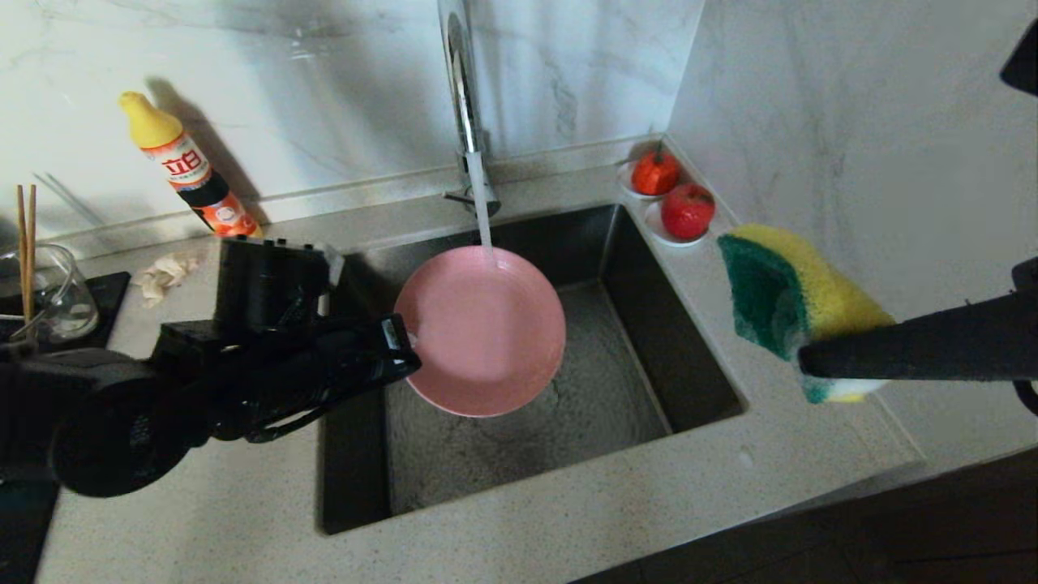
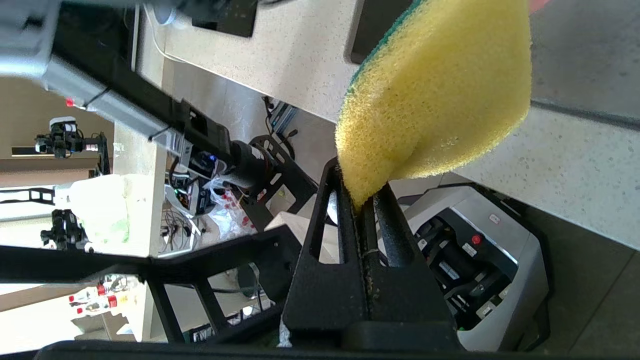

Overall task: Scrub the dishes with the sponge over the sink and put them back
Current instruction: Rinse the plate

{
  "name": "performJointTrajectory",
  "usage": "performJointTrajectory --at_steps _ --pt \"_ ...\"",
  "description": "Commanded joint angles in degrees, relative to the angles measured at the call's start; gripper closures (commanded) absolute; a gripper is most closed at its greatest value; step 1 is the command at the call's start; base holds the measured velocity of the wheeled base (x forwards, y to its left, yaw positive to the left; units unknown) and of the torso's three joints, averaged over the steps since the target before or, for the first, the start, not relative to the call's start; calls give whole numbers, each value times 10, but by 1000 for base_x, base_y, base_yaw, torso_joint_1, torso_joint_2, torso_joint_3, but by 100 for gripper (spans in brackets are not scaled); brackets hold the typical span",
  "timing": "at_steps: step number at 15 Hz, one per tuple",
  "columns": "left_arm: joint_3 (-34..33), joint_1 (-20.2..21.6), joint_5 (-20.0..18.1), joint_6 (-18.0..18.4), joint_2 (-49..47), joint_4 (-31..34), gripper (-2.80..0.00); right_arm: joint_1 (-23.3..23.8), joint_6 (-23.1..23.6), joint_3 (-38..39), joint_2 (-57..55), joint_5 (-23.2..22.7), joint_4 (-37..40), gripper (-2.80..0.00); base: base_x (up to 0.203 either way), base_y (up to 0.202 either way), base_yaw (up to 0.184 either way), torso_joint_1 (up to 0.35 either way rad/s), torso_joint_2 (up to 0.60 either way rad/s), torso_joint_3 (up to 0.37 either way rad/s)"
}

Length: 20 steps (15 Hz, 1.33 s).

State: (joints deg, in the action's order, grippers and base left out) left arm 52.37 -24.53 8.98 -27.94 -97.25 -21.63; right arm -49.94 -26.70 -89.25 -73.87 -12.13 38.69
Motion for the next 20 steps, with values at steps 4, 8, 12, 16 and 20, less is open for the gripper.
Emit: performJointTrajectory --at_steps 4,8,12,16,20 --pt "111 22 1 -46 -106 10 0 5 -1 31 14 0 -3 0 0 0 0 0 0 0" --pt "152 23 -5 -72 -129 12 0 6 -1 36 13 0 -3 0 0 0 0 0 0 0" --pt "195 22 -11 -84 -150 39 0 6 0 40 15 0 -3 0 0 0 0 0 0 0" --pt "220 21 -24 -108 -164 63 0 6 2 42 15 0 -4 0 0 0 0 0 0 0" --pt "222 19 -48 -128 -160 75 0 6 2 44 15 0 -4 0 0 0 0 0 0 0"
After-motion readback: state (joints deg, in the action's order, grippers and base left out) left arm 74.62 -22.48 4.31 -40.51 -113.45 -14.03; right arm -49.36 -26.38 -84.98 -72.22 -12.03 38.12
